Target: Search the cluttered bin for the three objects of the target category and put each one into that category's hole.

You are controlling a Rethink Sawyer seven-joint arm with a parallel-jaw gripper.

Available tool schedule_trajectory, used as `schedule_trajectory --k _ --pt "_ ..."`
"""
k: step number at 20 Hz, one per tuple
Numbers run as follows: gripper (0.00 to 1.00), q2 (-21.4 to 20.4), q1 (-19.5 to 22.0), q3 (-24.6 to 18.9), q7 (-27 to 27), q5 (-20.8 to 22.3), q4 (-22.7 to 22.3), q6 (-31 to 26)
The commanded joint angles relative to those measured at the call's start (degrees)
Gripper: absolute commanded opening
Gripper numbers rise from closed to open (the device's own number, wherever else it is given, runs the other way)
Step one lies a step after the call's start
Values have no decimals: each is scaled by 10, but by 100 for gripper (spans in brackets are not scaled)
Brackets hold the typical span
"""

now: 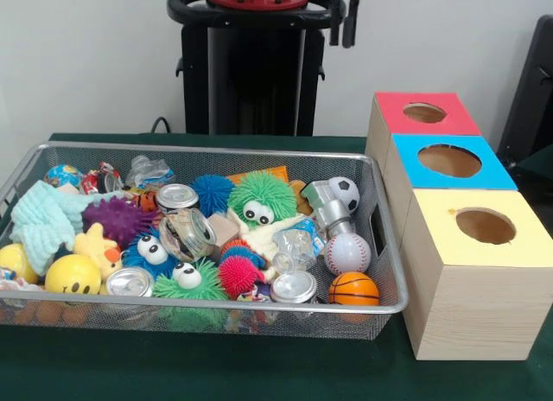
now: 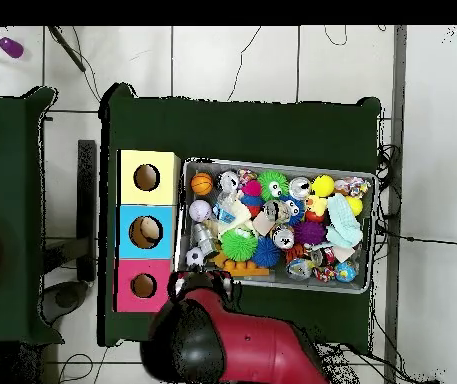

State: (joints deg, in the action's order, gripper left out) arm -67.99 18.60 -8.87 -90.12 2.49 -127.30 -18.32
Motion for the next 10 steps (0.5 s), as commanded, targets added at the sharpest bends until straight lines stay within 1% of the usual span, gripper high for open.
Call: schedule_trajectory --k 1,4,5,6,7,9,10 --pt "0 78 60 -109 2 107 -45 160" --pt "0 109 34 -77 -24 138 -24 188" --pt "0 126 22 -65 -32 148 -17 209" --pt "0 136 19 -59 -38 155 -13 222" --pt "0 156 15 -51 -50 158 -9 245" --pt "0 180 16 -47 -62 163 -1 266" --pt "0 188 16 -45 -60 170 5 268"
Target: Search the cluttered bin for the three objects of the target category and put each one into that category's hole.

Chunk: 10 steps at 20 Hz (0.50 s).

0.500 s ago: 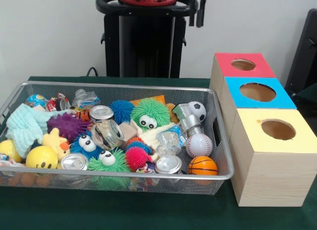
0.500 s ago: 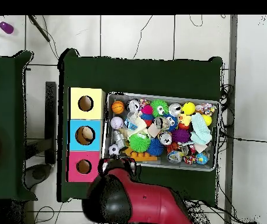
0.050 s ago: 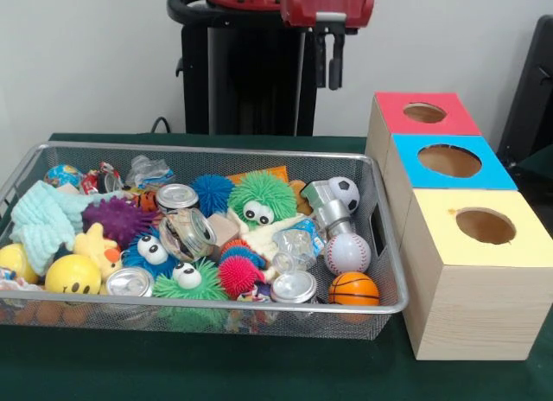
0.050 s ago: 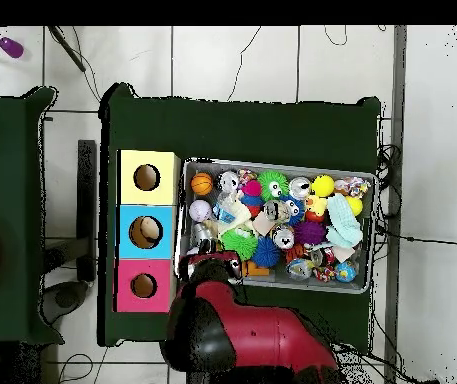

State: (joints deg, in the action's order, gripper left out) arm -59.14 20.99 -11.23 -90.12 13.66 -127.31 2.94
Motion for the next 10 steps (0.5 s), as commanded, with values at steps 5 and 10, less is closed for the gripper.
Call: schedule_trajectory --k 5,10 --pt "0 143 -25 5 -71 66 37 90" --pt "0 153 -6 -19 -86 57 37 73"
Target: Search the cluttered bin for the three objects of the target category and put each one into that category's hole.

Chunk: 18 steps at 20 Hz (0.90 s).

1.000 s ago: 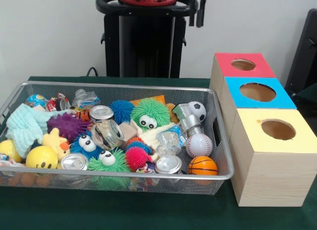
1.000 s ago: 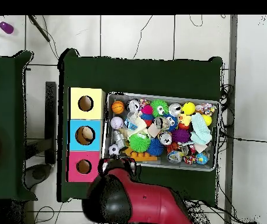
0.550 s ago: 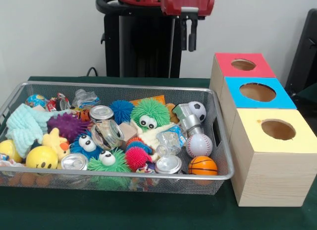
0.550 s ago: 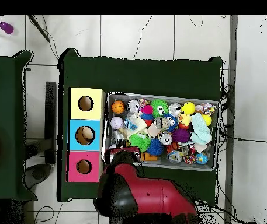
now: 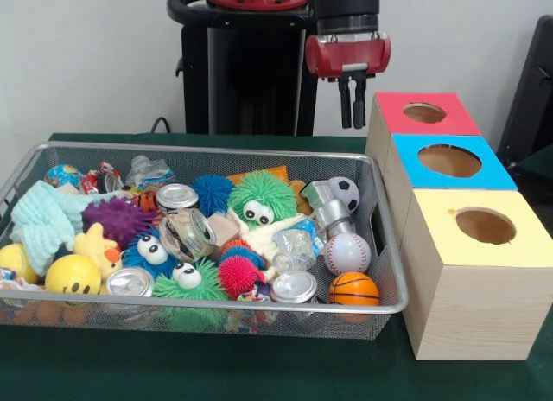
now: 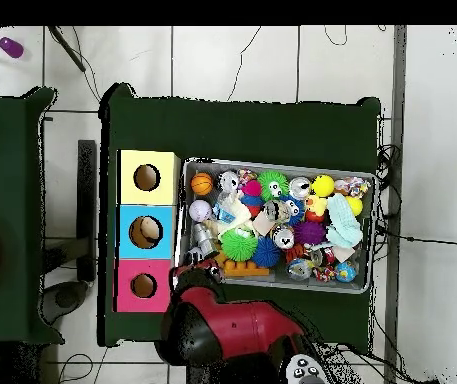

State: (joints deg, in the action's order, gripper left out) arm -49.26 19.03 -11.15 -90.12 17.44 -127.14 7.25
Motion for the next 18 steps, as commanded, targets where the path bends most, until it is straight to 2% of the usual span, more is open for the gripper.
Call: schedule_trajectory --k 1,6,9,11,18 --pt "0 49 15 -24 -91 13 31 25" --pt "0 42 33 -41 -91 5 32 1" --pt "0 41 35 -46 -87 -15 40 -41" --pt "0 34 33 -46 -84 -28 43 -69" --pt "0 26 9 -34 -80 -46 51 -110"
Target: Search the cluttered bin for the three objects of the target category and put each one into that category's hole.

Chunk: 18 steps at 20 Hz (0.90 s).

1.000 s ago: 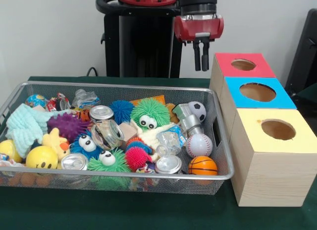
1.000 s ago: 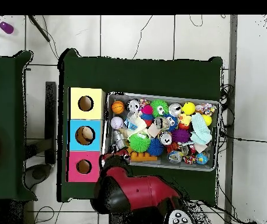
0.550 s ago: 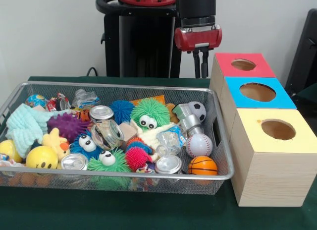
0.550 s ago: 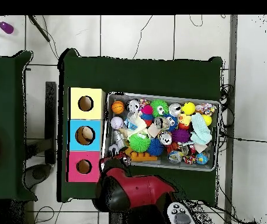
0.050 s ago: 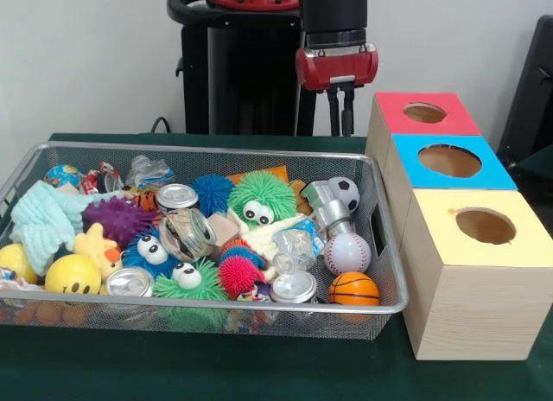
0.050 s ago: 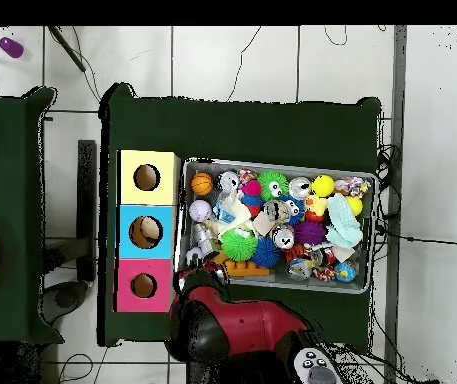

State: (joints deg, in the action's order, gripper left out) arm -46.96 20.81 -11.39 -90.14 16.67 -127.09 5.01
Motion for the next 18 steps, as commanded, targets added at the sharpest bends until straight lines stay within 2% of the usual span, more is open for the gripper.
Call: schedule_trajectory --k 1,2,7,9,11,15,18 --pt "0 3 -10 -30 -74 -40 54 -102" --pt "100 3 -12 -29 -68 -41 58 -116" --pt "100 2 -25 -32 -69 -34 79 -92" --pt "100 12 -39 -23 -87 -46 97 -69" --pt "100 19 -38 -33 -86 -45 113 -53" --pt "100 30 -39 -40 -73 -49 140 -73" --pt "100 38 -29 -50 -66 -28 143 -47"
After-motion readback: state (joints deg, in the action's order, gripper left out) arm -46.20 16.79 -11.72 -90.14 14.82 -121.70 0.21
